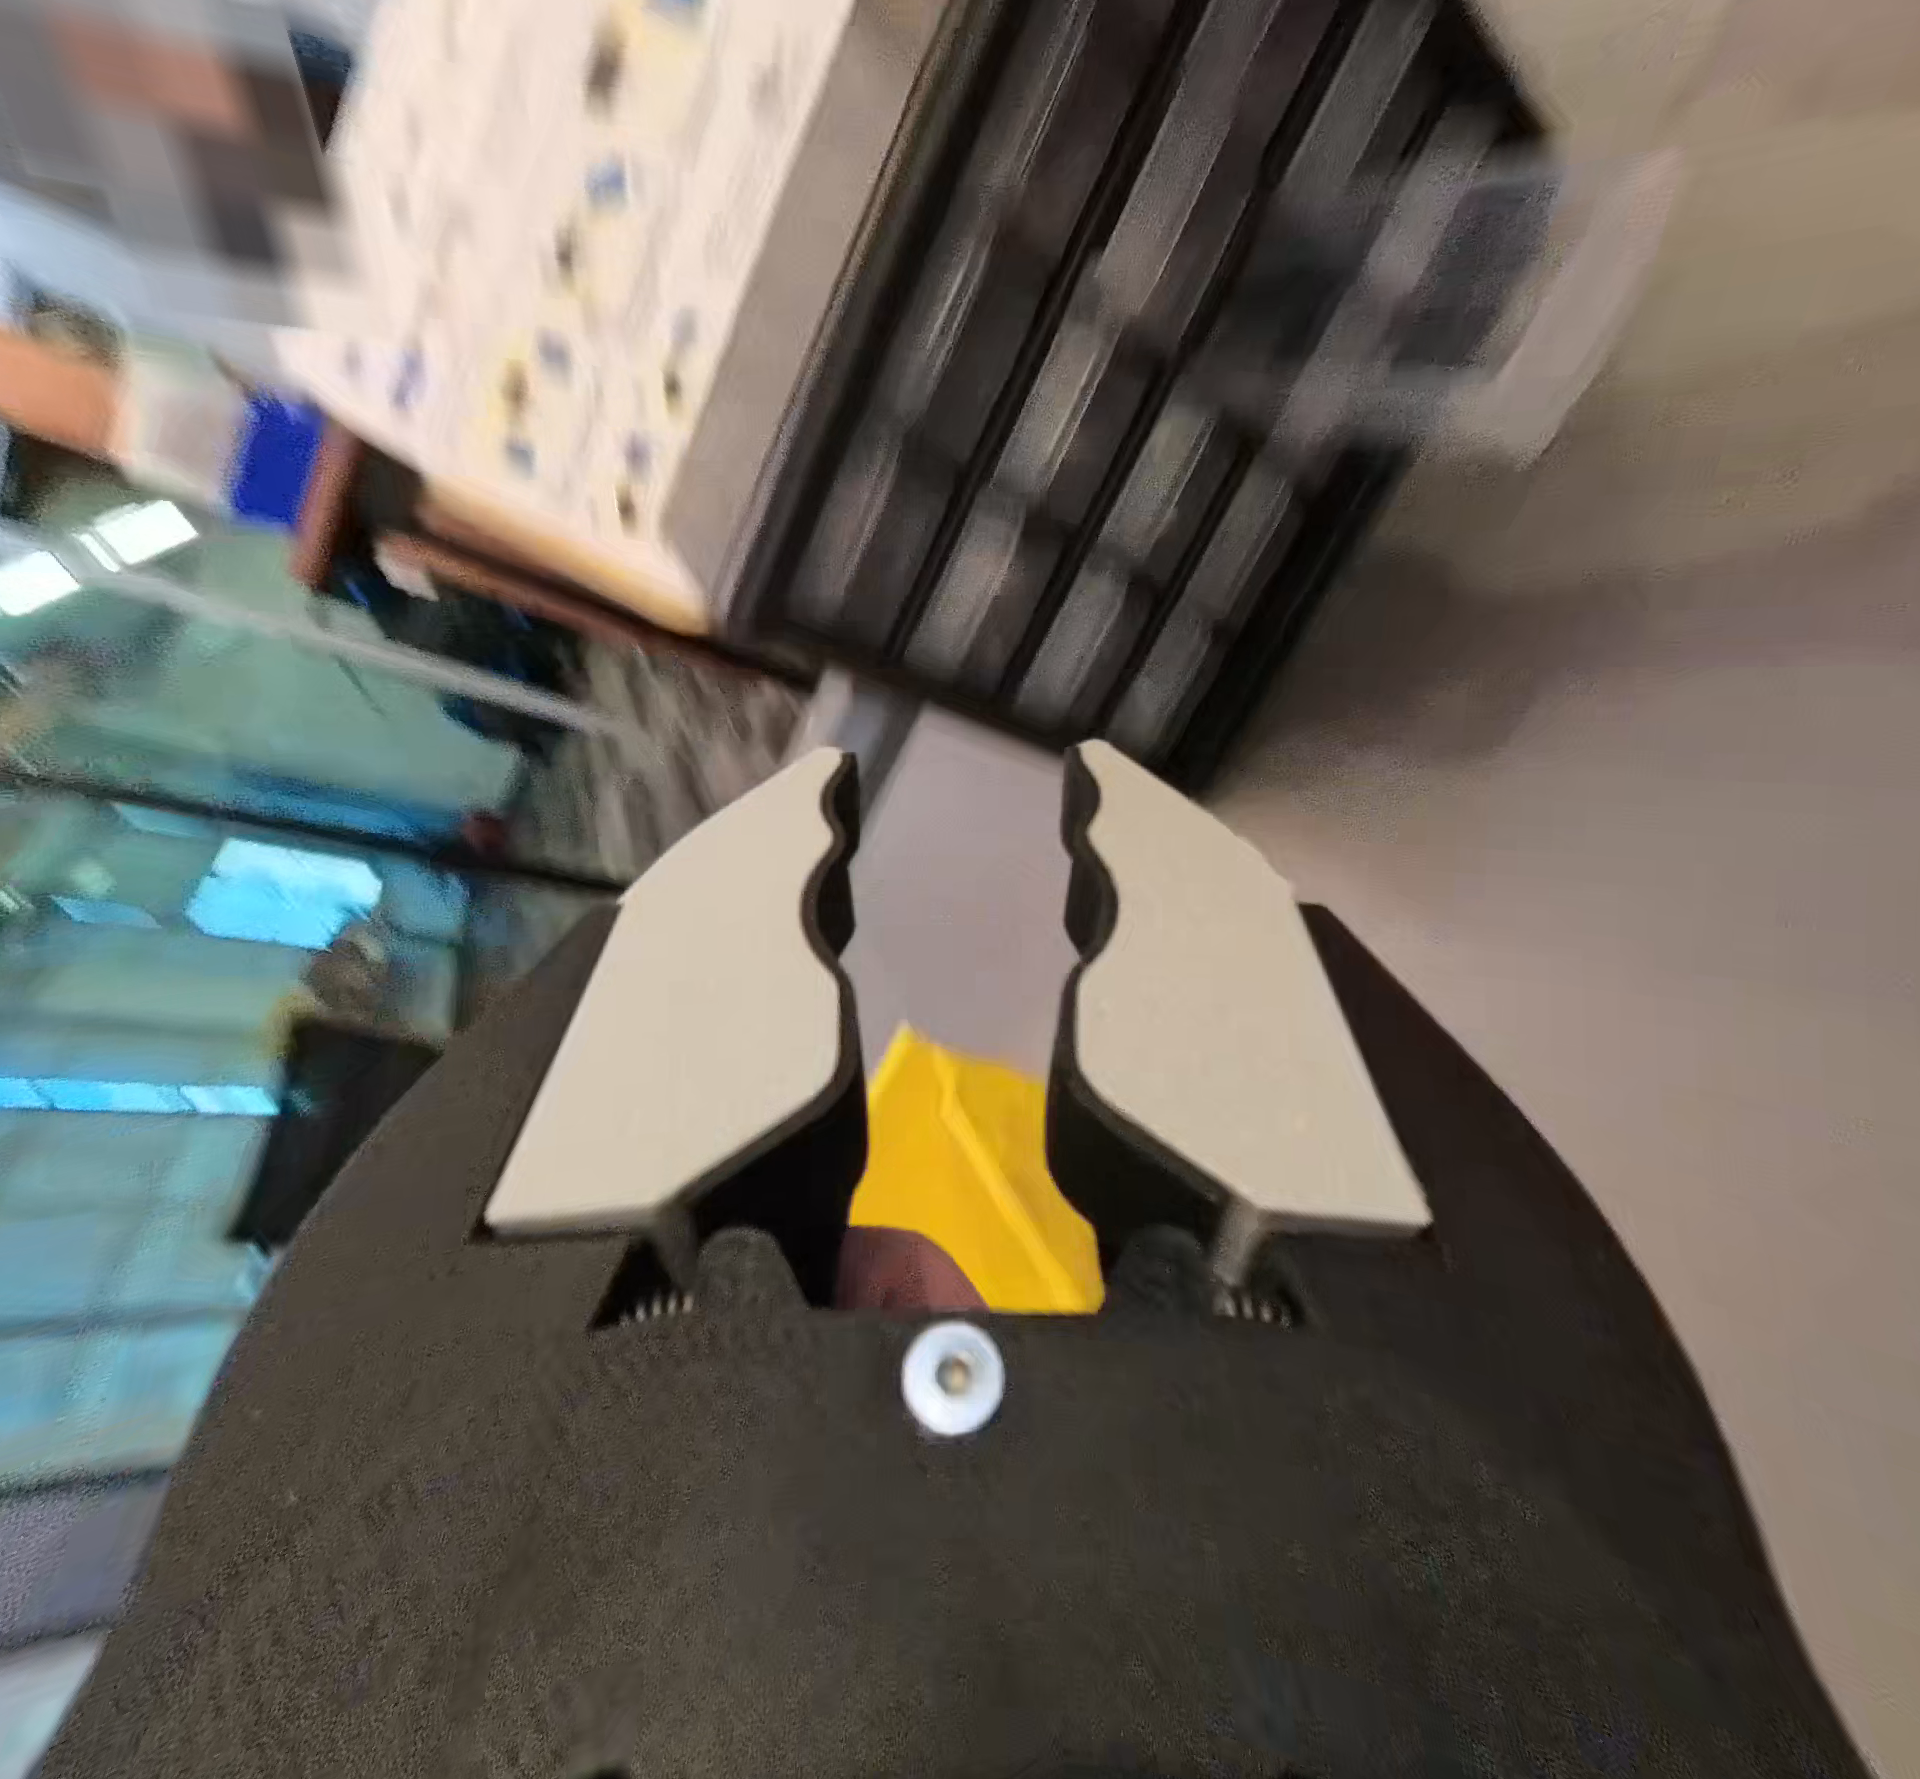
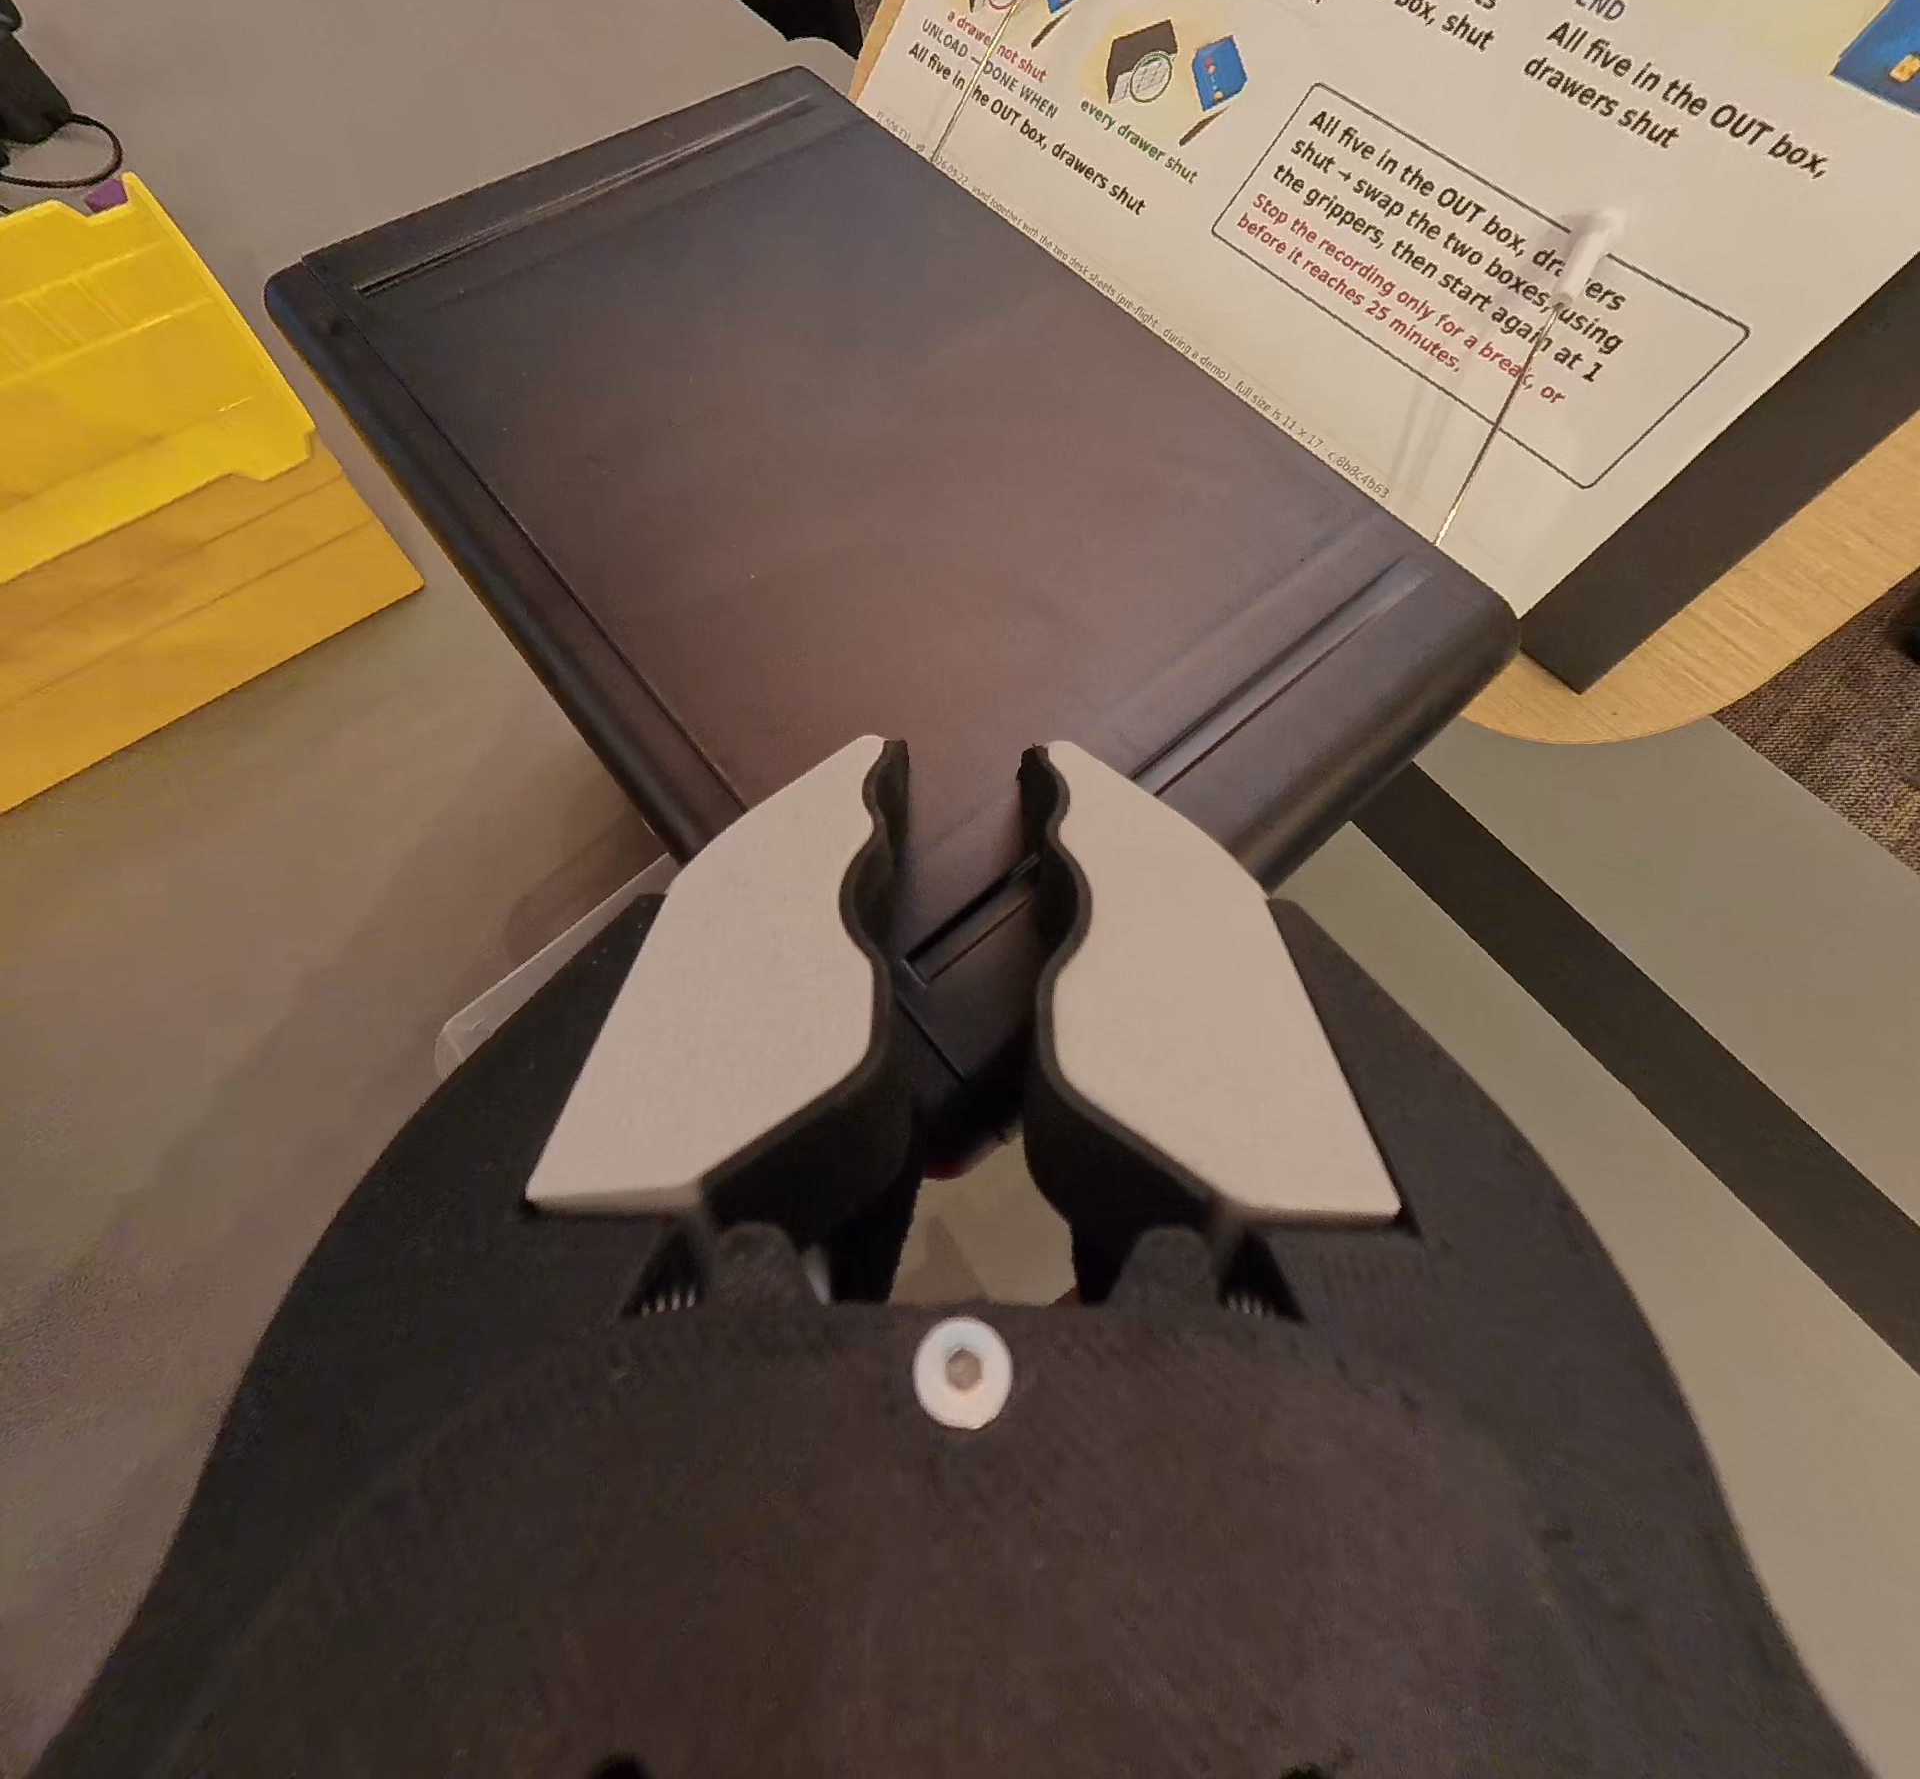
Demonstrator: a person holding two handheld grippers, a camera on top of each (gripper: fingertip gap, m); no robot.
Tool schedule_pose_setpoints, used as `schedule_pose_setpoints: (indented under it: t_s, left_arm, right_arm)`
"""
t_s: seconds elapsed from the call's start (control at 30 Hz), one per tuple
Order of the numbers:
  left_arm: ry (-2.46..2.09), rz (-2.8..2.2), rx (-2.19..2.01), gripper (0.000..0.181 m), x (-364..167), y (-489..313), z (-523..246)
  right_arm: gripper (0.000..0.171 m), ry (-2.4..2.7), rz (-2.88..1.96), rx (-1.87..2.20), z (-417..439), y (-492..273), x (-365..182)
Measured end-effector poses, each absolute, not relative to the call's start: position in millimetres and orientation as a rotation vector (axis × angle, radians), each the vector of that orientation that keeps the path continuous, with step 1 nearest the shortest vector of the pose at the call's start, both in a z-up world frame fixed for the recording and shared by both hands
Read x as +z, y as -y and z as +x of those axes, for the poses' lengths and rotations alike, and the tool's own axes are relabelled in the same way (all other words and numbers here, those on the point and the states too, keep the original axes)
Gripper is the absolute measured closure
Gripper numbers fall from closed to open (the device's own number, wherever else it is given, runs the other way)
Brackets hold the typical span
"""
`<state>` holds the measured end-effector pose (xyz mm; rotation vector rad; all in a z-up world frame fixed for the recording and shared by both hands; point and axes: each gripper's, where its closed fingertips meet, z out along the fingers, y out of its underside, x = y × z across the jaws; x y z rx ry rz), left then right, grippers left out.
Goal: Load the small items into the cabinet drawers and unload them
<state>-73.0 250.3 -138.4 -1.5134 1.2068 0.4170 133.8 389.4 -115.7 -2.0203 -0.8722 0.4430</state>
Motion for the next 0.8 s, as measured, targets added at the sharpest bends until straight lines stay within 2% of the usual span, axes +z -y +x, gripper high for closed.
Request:
schedule_pose_setpoints:
  t_s: [0.17, 0.37, 0.53, 0.57, 0.67, 0.8]
  left_arm:
    - [-1.136, -1.928, 0.329, 0.141, -184, -250, -204]
    - [-1.220, -2.319, 0.251, 0.134, -274, -212, -283]
    - [-1.303, -2.464, 0.286, 0.138, -322, -198, -305]
    - [-1.309, -2.463, 0.269, 0.146, -326, -198, -305]
    - [-1.263, -2.450, 0.184, 0.156, -326, -200, -304]
    - [-1.220, -2.418, 0.153, 0.157, -318, -202, -303]
  right_arm:
    - [0.150, 0.873, -2.019, 0.441, 134, -389, -116]
    - [0.150, 0.873, -2.019, 0.443, 134, -389, -116]
    - [0.150, 0.868, -2.021, 0.440, 134, -389, -116]
    - [0.150, 0.867, -2.021, 0.440, 134, -389, -116]
    - [0.150, 0.864, -2.020, 0.439, 134, -389, -116]
    - [0.150, 0.865, -2.019, 0.440, 134, -389, -116]
